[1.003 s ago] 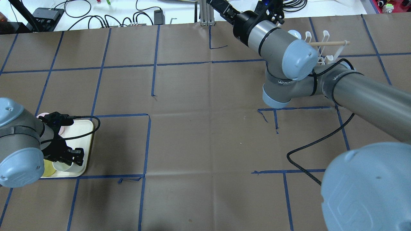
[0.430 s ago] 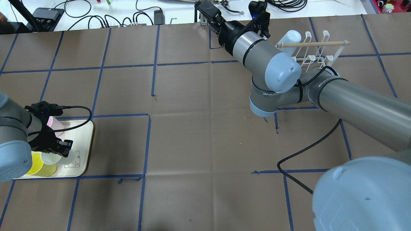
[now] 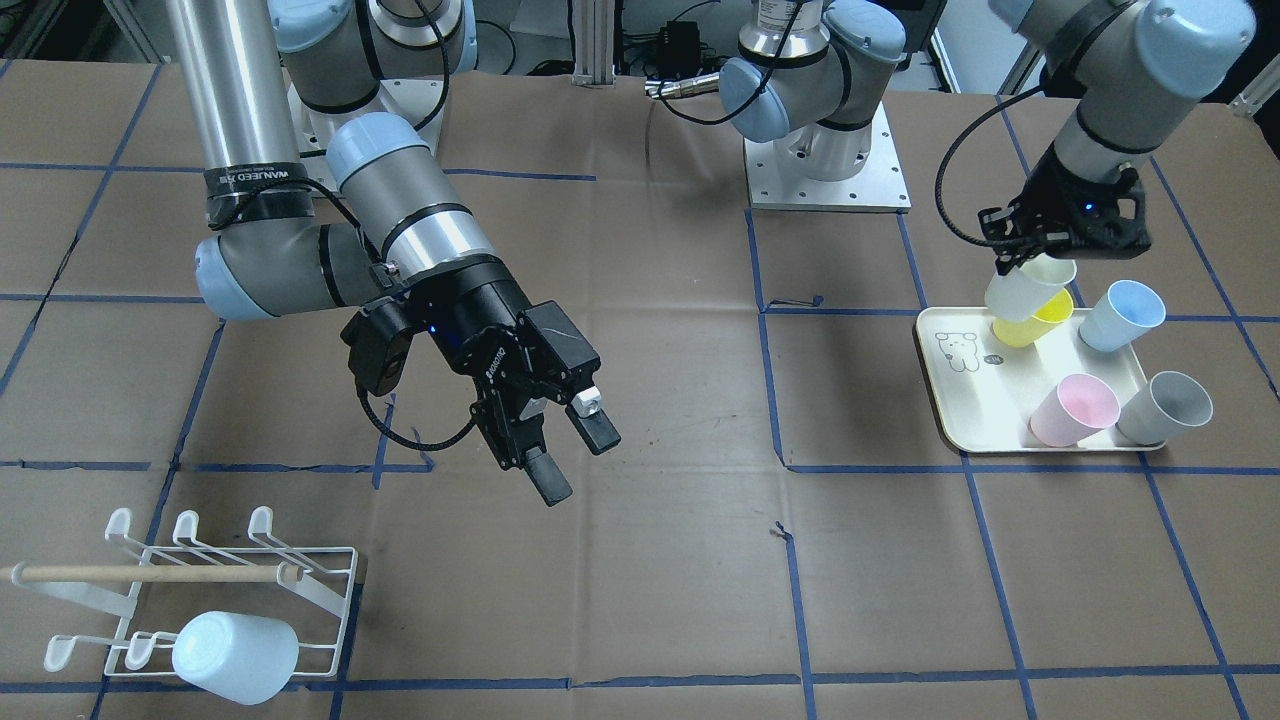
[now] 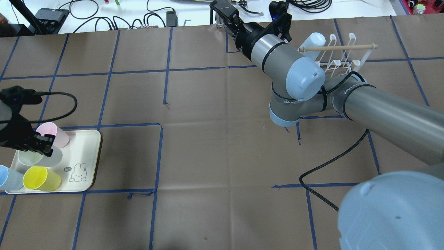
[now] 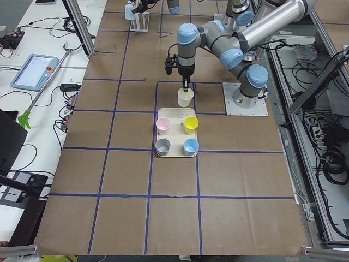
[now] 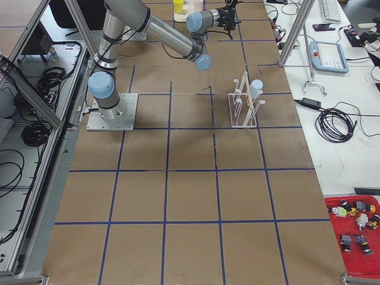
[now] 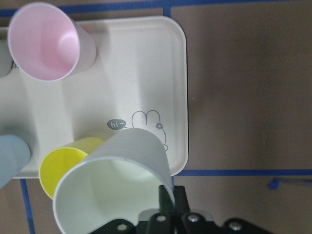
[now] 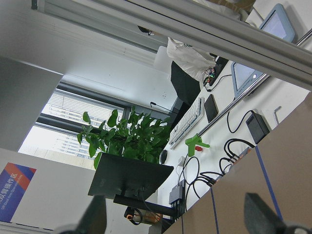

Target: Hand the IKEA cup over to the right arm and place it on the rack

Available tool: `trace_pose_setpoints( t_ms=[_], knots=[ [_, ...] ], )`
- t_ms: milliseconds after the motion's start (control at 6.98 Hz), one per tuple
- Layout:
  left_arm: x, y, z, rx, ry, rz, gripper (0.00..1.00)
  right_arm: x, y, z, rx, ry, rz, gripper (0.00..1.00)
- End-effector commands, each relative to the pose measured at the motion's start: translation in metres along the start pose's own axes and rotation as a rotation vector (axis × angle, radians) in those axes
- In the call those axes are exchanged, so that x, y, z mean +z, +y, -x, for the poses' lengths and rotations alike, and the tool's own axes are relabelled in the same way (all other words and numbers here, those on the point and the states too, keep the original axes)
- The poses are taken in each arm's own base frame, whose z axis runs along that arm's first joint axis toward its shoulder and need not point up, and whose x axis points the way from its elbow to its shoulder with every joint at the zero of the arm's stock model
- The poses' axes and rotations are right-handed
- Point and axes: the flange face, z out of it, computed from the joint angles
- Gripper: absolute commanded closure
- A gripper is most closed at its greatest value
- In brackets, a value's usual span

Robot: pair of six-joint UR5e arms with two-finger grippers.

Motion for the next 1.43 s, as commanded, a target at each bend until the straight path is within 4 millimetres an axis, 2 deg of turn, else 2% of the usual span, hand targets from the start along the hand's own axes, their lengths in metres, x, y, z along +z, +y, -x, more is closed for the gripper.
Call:
trace_pose_setpoints(
  t_ms=[0, 143, 573, 717, 860, 1147, 1290],
  knots=[
    [-0.056, -0.028, 0.011, 0.005, 0.064, -0.062, 1.0, -0.001, -0.001, 0.002, 0.038, -0.001, -0.006, 0.0],
    [-0.057, -0.045, 0.019, 0.014, 0.085, -0.083, 1.0, 0.0, -0.001, 0.001, 0.039, 0.0, -0.007, 0.0],
    [-0.056, -0.123, 0.009, 0.089, 0.424, -0.493, 1.0, 0.001, -0.004, 0.004, 0.045, 0.005, -0.012, 0.0],
    [-0.055, -0.142, 0.005, 0.138, 0.535, -0.623, 1.0, 0.001, -0.004, 0.003, 0.058, 0.007, -0.013, 0.0],
    [-0.054, -0.155, -0.002, 0.18, 0.624, -0.715, 1.0, 0.0, -0.006, 0.005, 0.088, 0.005, -0.018, 0.0],
    [-0.062, -0.167, -0.017, 0.268, 0.737, -0.874, 1.0, -0.007, -0.011, 0.008, 0.091, 0.006, -0.032, 0.0],
    [-0.065, -0.172, -0.037, 0.332, 0.782, -0.92, 1.0, -0.008, -0.013, 0.008, 0.091, 0.009, -0.042, 0.0]
  ],
)
